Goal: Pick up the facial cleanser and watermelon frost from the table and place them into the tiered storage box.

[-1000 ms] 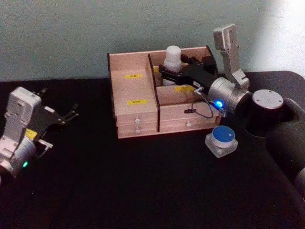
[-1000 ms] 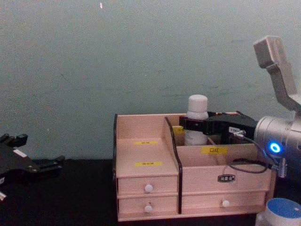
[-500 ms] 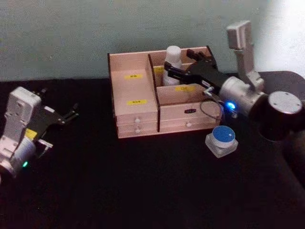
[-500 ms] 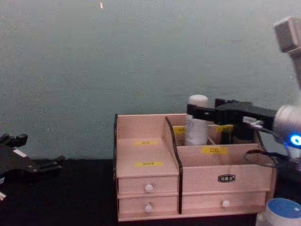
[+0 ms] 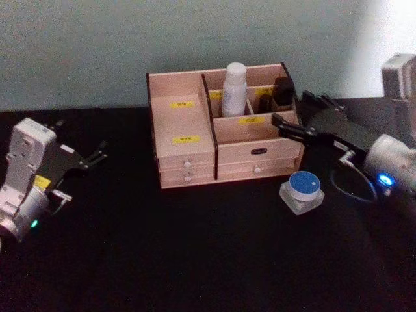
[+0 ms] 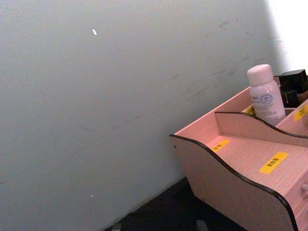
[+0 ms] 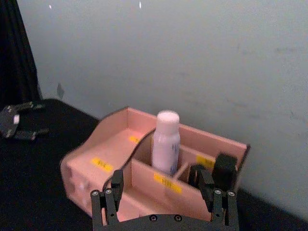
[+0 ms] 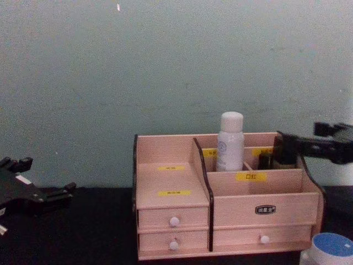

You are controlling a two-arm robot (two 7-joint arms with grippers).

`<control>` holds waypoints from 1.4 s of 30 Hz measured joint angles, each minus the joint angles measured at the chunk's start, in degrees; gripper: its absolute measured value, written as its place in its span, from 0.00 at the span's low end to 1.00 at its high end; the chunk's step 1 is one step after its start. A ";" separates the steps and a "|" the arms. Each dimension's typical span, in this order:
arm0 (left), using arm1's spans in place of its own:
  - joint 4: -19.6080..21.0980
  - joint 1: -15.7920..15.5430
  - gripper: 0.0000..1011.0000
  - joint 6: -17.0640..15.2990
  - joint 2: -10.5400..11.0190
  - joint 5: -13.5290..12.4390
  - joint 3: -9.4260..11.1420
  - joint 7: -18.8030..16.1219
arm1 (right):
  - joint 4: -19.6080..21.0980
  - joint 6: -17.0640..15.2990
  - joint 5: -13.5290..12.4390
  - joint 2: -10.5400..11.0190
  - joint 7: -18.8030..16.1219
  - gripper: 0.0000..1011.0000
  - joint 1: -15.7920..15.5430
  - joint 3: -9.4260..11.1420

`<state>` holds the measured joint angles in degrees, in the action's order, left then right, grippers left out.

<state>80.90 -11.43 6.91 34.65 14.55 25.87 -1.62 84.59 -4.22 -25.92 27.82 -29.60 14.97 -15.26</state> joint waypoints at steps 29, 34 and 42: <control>0.00 0.00 0.99 0.00 0.00 0.00 0.00 0.00 | 8.41 -16.35 -6.90 9.54 6.67 0.99 -9.58 -0.95; 0.00 0.00 0.99 0.00 0.00 0.00 0.00 0.00 | 6.55 -16.46 -6.00 9.60 7.00 0.99 -8.00 -2.82; 0.00 0.00 0.99 0.00 0.00 0.00 0.00 0.00 | 4.57 -16.39 -4.60 9.31 6.95 0.99 -6.36 -4.47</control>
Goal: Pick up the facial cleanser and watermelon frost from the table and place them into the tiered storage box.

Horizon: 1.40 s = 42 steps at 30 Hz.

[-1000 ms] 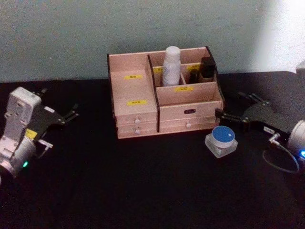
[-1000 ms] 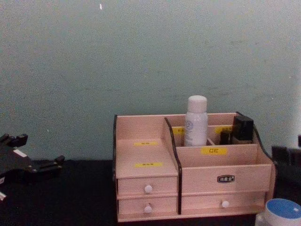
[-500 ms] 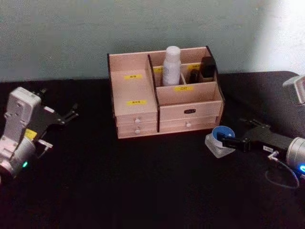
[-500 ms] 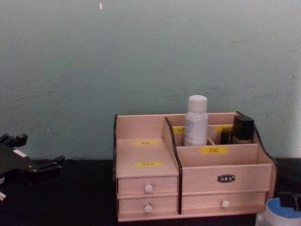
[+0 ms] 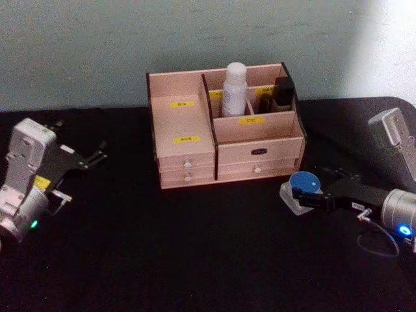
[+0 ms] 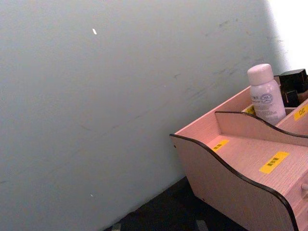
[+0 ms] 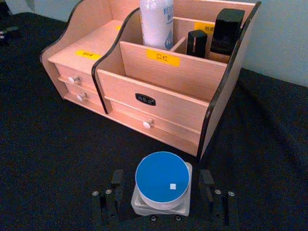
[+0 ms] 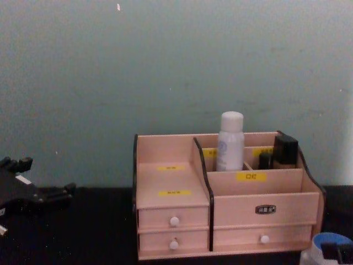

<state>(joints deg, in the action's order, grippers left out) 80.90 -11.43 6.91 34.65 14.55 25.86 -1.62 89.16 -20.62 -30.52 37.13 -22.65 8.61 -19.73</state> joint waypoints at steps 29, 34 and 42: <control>0.00 0.00 0.99 0.00 0.00 0.00 0.00 0.00 | -2.87 -0.30 2.64 -1.34 -0.71 0.99 2.27 -1.61; 0.00 0.00 0.99 0.00 0.00 -0.01 0.00 0.00 | -2.91 -0.62 2.75 -1.35 -0.85 0.99 2.27 -1.61; 0.00 0.00 0.99 0.00 0.00 0.00 0.00 0.00 | -3.22 -0.89 2.83 -1.60 -0.95 0.99 2.39 -1.59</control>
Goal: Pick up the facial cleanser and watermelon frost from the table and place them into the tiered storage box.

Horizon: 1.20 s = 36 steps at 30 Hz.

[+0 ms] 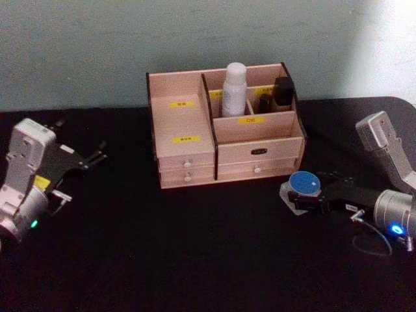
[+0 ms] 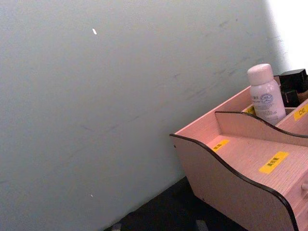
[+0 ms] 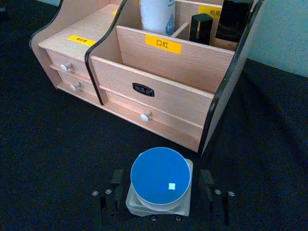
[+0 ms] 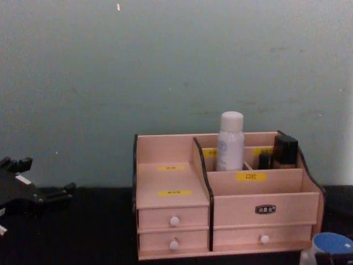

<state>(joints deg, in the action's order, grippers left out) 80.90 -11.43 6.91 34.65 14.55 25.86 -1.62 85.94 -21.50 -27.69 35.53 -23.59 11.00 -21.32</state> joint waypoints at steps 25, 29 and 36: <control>0.00 0.00 0.99 0.00 0.00 0.00 0.00 0.00 | -0.01 -0.08 -0.03 0.05 0.06 0.93 -0.02 0.04; 0.00 0.00 0.99 0.00 0.00 0.00 0.00 0.00 | 0.01 -0.07 -0.05 0.06 0.08 0.85 -0.03 0.04; 0.00 0.00 0.99 0.00 0.00 0.00 0.00 0.00 | 0.05 -0.04 -0.06 0.07 0.08 0.72 -0.03 0.04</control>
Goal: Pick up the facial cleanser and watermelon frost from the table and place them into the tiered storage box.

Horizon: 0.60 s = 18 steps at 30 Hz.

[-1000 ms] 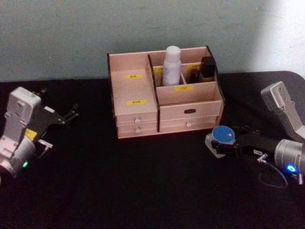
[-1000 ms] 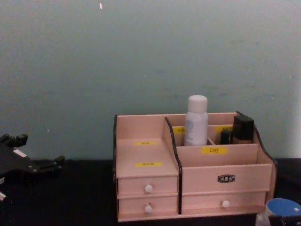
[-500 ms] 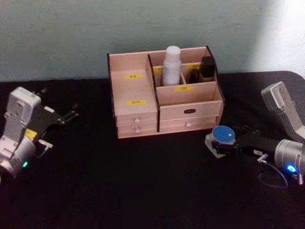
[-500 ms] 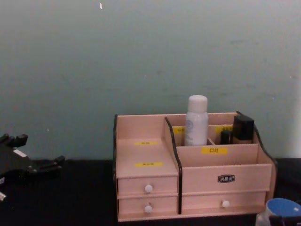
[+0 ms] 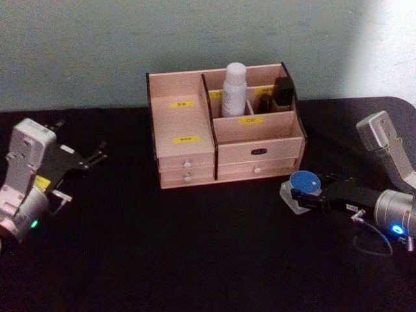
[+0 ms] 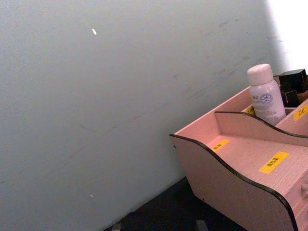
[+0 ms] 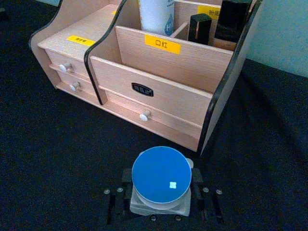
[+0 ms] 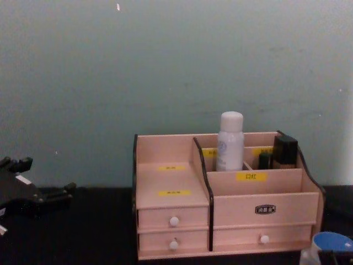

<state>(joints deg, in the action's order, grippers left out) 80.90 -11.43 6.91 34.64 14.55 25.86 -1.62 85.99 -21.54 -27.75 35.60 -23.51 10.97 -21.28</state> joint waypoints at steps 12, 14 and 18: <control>0.00 0.00 0.99 0.00 0.00 0.00 0.00 0.00 | 0.00 0.02 0.00 0.00 0.00 0.72 0.00 0.00; 0.00 0.00 0.99 0.00 0.00 0.00 0.00 0.00 | 0.00 0.02 0.00 0.00 0.00 0.72 0.00 0.00; 0.00 0.00 0.99 0.00 0.00 0.00 0.00 0.00 | 0.00 0.02 0.00 0.00 0.00 0.72 0.00 0.00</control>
<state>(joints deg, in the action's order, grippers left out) 80.90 -11.43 6.91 34.65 14.55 25.86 -1.62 85.99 -21.53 -27.75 35.60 -23.51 10.97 -21.28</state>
